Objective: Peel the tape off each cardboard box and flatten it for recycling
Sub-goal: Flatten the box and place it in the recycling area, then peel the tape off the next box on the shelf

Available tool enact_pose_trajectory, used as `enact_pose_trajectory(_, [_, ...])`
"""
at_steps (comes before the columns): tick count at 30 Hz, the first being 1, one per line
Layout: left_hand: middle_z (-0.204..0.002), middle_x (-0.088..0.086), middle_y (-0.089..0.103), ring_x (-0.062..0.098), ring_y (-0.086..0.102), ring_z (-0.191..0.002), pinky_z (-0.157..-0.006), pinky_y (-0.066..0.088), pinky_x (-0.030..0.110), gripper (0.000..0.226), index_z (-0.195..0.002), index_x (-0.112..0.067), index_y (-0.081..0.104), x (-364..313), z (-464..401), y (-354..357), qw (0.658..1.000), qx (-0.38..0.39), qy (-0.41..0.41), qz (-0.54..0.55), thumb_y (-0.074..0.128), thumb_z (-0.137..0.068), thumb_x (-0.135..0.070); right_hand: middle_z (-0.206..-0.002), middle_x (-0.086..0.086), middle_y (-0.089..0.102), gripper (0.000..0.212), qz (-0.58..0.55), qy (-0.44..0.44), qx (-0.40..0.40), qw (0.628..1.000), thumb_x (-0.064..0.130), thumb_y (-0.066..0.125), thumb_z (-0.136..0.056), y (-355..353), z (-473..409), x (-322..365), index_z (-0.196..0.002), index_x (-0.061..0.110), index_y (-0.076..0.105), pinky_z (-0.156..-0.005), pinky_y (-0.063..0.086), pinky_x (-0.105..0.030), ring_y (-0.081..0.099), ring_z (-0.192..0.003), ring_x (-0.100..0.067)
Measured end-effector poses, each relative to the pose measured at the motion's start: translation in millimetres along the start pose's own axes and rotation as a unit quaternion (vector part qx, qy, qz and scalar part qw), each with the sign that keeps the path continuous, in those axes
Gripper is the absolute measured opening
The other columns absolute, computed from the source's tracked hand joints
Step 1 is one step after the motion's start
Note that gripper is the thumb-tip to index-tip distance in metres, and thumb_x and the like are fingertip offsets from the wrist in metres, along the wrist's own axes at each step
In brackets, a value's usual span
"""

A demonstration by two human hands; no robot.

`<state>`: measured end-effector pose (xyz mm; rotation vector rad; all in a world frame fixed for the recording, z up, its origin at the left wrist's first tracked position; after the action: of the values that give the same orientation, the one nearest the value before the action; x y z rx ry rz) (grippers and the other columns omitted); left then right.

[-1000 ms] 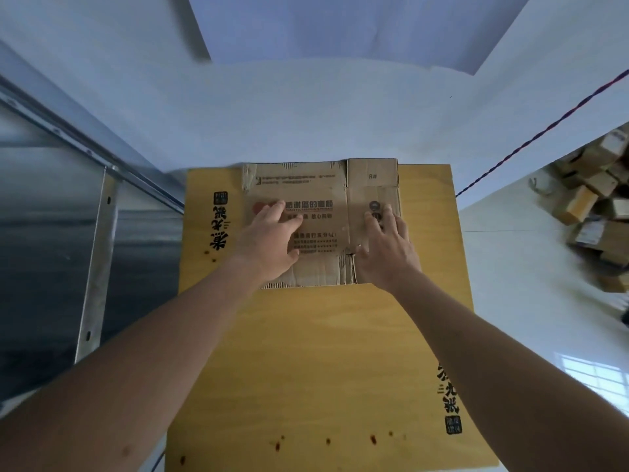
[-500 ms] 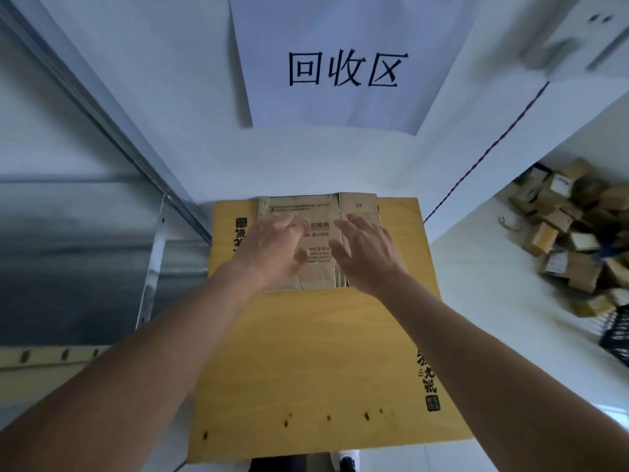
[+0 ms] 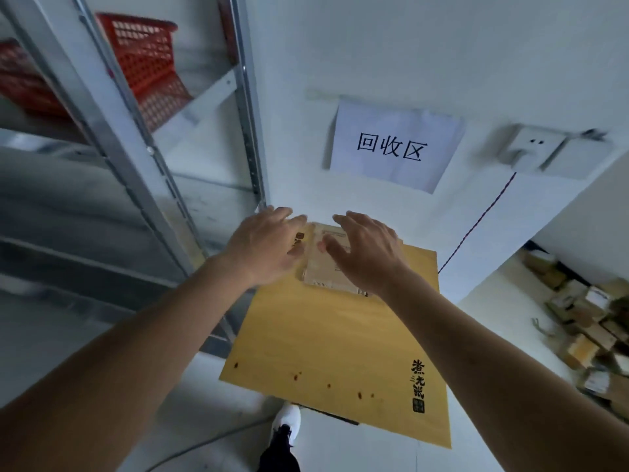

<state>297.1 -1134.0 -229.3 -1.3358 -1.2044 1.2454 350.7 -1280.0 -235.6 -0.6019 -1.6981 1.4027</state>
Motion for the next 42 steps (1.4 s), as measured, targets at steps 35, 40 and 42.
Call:
enact_pose_trajectory(35, [-0.164,0.001,0.038,0.023,0.037,-0.149,-0.118,0.038,0.047,0.062,-0.16,-0.027,0.035,502.8,354.8,-335.3,0.948,-0.169,-0.259,-0.08,0.047,-0.105,-0.053,-0.147,-0.002,0.058,0.051,-0.065,-0.362,-0.112,0.923,0.054,0.044,-0.105,-53.2,-77.2,698.7,-0.147,0.026,0.053,-0.109,0.047,-0.042,0.057,-0.131,-0.027])
enact_pose_trajectory(40, [-0.161,0.004,0.042,0.025,0.04,-0.147,-0.117,0.039,0.051,0.062,-0.159,-0.026,0.035,609.0,357.5,-356.5,0.938,-0.181,-0.281,-0.087,0.049,-0.104,-0.051,-0.148,-0.002,0.057,0.053,-0.067,-0.38,-0.104,0.917,0.054,0.041,-0.105,-36.3,-142.4,786.1,-0.147,0.024,0.054,-0.108,0.048,-0.044,0.056,-0.132,-0.027])
enact_pose_trajectory(42, [-0.16,0.003,0.045,0.025,0.043,-0.145,-0.115,0.041,0.052,0.061,-0.158,-0.026,0.037,652.6,352.0,-358.9,0.936,-0.189,-0.286,-0.08,0.051,-0.103,-0.05,-0.149,-0.001,0.057,0.053,-0.07,-0.39,-0.094,0.913,0.055,0.04,-0.106,-21.1,-172.4,818.6,-0.147,0.024,0.054,-0.108,0.049,-0.045,0.057,-0.131,-0.025])
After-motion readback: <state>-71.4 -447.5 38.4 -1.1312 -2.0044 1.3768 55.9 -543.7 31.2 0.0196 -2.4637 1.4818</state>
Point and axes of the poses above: each hand's wrist, its own z-axis away from the middle knuckle, its own y-axis out of the palm, x = y × z, the point moved 9 cm from there along -z, towards the middle knuckle
